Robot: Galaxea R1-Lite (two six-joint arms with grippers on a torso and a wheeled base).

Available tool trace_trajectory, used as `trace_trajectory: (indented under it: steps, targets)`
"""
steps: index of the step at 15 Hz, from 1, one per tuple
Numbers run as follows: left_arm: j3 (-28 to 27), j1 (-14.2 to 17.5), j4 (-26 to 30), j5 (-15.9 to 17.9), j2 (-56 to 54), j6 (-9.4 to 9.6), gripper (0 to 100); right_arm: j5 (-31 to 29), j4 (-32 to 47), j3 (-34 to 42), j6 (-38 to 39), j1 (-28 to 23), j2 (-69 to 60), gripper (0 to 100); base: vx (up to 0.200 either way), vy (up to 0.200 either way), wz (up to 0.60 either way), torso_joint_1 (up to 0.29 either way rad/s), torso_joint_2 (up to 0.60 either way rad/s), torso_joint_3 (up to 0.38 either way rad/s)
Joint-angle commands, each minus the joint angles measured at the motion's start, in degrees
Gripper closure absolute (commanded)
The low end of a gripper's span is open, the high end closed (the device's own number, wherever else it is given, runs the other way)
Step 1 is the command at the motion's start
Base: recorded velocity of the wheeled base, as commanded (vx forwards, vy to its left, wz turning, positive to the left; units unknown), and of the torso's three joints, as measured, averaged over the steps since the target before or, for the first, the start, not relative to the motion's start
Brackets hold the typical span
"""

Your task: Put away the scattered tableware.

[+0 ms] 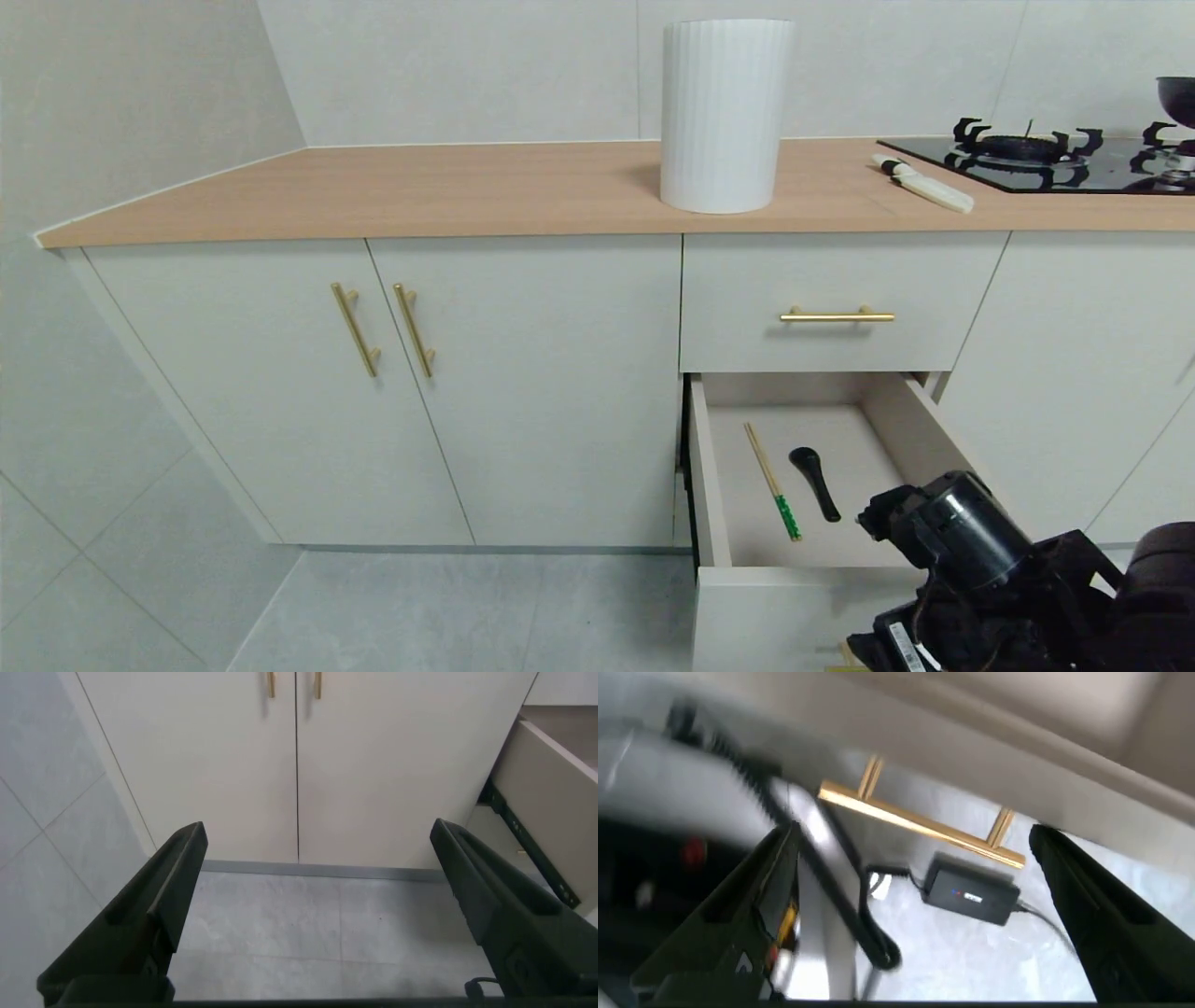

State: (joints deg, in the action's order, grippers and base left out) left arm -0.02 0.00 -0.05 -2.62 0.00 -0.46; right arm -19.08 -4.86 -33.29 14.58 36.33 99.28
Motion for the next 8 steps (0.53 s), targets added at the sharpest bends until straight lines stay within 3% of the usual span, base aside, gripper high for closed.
trace_trajectory:
  steps: [1, 8]
  targets:
    - [0.0, 0.0, 0.0, 0.0, 0.0, -0.06, 0, -1.0, 0.2, -2.9, 2.4, -1.6, 4.0, 0, 0.0, 0.0, 0.0, 0.0, 0.0, 0.0]
    - [0.0, 0.0, 0.0, 0.0, 0.0, -0.06, 0, -1.0, -2.3, -9.1, 8.8, -7.0, 8.9, 0, 0.0, 0.0, 0.0, 0.0, 0.0, 0.0]
